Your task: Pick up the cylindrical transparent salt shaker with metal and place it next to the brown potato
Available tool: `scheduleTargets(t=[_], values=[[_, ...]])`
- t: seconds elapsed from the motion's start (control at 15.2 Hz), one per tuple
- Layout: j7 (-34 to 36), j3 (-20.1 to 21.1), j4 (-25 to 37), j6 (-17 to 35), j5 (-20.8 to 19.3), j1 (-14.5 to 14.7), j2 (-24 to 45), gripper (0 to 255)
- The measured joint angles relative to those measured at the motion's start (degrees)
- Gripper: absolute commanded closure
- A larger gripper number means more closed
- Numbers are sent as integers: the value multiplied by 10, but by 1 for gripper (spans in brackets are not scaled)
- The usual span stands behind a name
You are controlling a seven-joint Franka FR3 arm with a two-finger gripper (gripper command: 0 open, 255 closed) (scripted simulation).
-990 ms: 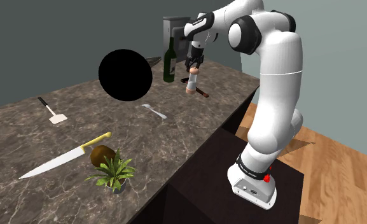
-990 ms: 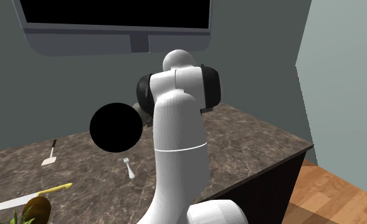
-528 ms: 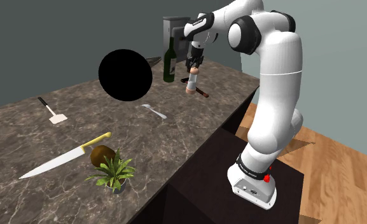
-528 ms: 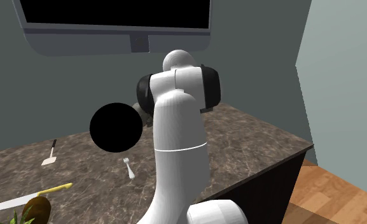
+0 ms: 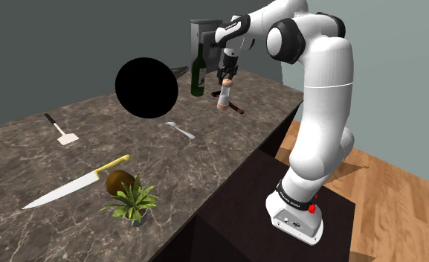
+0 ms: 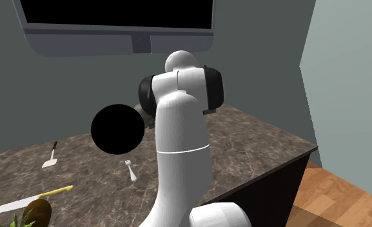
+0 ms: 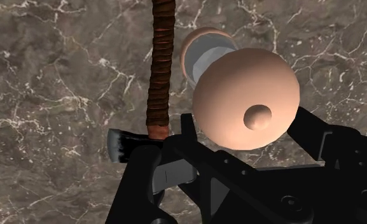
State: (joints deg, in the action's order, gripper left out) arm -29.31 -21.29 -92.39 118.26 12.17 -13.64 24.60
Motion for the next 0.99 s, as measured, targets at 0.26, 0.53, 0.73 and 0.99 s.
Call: scheduleTargets(t=[0.26,0.53,0.73,0.99], values=[[2,-1,7,-13,-3,1,-6,255],[7,-3,26,-40,-8,1,-14,255],[9,-5,44,-61,-10,0,-19,255],[10,-7,69,-90,-13,-2,-22,255]])
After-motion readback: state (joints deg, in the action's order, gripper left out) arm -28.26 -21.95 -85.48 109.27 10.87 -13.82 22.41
